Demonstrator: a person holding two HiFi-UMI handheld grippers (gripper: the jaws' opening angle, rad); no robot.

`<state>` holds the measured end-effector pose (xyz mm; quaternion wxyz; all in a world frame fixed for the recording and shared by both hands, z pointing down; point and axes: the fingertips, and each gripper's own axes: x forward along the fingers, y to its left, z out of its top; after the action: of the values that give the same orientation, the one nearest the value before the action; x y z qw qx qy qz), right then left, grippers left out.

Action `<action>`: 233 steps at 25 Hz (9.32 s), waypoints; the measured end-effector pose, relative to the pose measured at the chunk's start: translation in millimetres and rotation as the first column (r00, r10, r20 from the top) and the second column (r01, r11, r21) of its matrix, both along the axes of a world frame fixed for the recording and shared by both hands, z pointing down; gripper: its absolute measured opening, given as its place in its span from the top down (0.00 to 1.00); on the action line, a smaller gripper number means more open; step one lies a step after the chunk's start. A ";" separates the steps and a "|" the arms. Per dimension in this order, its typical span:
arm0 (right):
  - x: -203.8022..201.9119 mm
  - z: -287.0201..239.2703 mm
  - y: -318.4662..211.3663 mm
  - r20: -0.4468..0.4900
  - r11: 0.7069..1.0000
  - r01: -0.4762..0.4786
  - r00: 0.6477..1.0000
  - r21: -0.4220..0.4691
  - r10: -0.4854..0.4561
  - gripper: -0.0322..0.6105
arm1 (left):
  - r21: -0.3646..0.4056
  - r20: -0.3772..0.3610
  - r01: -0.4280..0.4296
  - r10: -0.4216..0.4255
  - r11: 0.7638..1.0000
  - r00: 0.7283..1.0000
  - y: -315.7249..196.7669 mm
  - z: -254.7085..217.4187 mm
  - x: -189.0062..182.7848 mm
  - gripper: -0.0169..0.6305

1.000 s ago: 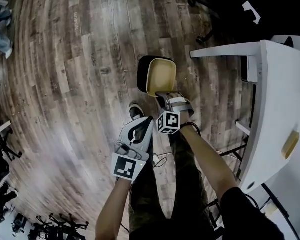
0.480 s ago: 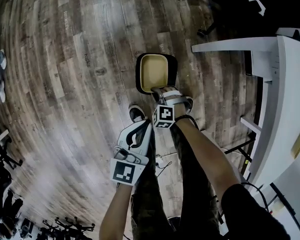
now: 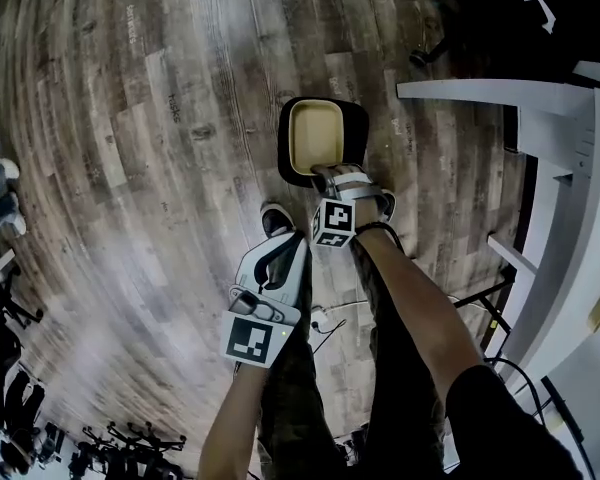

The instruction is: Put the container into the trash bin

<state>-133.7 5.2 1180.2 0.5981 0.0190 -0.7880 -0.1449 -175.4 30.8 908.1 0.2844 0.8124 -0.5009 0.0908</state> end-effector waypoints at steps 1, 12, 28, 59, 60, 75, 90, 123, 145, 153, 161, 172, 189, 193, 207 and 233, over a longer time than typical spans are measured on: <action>-0.9 3.5 -0.8 -0.001 1.000 -0.001 1.000 -0.004 0.001 0.89 | -0.006 -0.001 0.001 -0.001 1.000 1.000 -0.6 3.8 0.2 0.98; 2.4 27.2 -2.2 -0.031 0.993 -0.020 0.999 -0.114 0.017 0.77 | -0.063 -0.038 -0.002 -0.001 0.998 0.999 -13.8 24.5 17.9 0.98; -0.1 -62.8 -24.9 0.096 0.999 -0.022 0.995 -0.033 0.025 0.79 | 0.019 0.016 -0.013 0.013 1.000 1.000 -33.0 -36.1 25.9 0.98; 77.6 -580.6 -23.3 0.432 0.966 -0.006 0.895 0.259 -0.110 0.81 | 0.333 0.198 -0.149 0.086 0.931 0.976 -51.3 -405.5 107.6 0.98; 83.1 -593.1 -22.0 0.446 0.966 -0.032 0.890 0.256 -0.089 0.82 | 0.341 0.195 -0.145 0.081 0.929 0.977 -52.1 -413.1 108.9 0.98; 231.3 -622.0 -6.1 0.414 0.920 -0.316 0.888 0.231 0.201 0.84 | 0.368 0.214 -0.318 0.254 0.874 0.943 -51.1 -467.0 173.2 0.98; 561.0 -600.5 46.6 0.361 0.441 -0.875 0.484 0.199 0.797 0.84 | 0.451 0.187 -0.666 0.667 0.594 0.721 -61.7 -483.7 436.7 0.98; 598.8 -520.8 3.3 0.150 0.522 -0.853 0.520 0.030 0.841 0.91 | 0.422 0.156 -0.563 0.555 0.711 0.817 -73.1 -459.7 429.0 0.98; 247.2 -595.3 -89.3 0.318 0.913 -0.398 0.880 0.092 0.352 0.91 | 0.418 0.195 -0.216 0.145 0.882 0.970 -74.8 -465.0 173.8 0.98; 135.0 -594.2 -64.6 0.297 0.980 -0.161 0.947 0.113 0.122 0.91 | 0.423 0.148 -0.024 -0.043 0.906 0.988 -54.4 -457.6 92.5 0.98; 74.9 -553.2 -31.4 0.303 0.993 -0.076 0.952 0.090 0.046 0.91 | 0.367 0.149 0.054 -0.116 0.929 0.982 -24.8 -416.0 61.1 0.98; 41.7 -437.9 -35.3 0.230 0.992 -0.119 0.967 0.033 0.108 0.91 | 0.273 0.140 0.058 -0.099 0.960 0.985 -33.4 -324.7 18.2 0.98; 25.9 -248.3 -7.7 0.107 1.000 -0.023 0.994 -0.012 0.024 0.91 | 0.091 0.101 0.039 -0.048 0.995 0.994 -17.2 -166.3 18.9 0.98; 25.5 -216.7 -15.9 0.090 1.000 -0.021 0.996 -0.002 0.021 0.91 | 0.087 0.111 0.020 -0.029 0.996 0.993 -19.0 -136.0 21.4 0.98; 33.5 -131.1 -7.6 0.028 0.999 0.035 0.999 -0.009 -0.035 0.91 | 0.094 0.059 0.036 -0.042 0.995 0.997 -13.2 -78.8 25.4 0.98; 42.2 -46.2 -19.3 -0.035 0.998 0.022 0.999 -0.055 -0.024 0.90 | 0.033 0.088 -0.014 0.011 0.999 0.996 -17.0 -17.1 27.2 0.98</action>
<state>-91.6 -14.1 1134.0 0.6105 -0.0090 -0.7811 -0.1307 -148.2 13.9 891.0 0.2478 0.8155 -0.5091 0.1198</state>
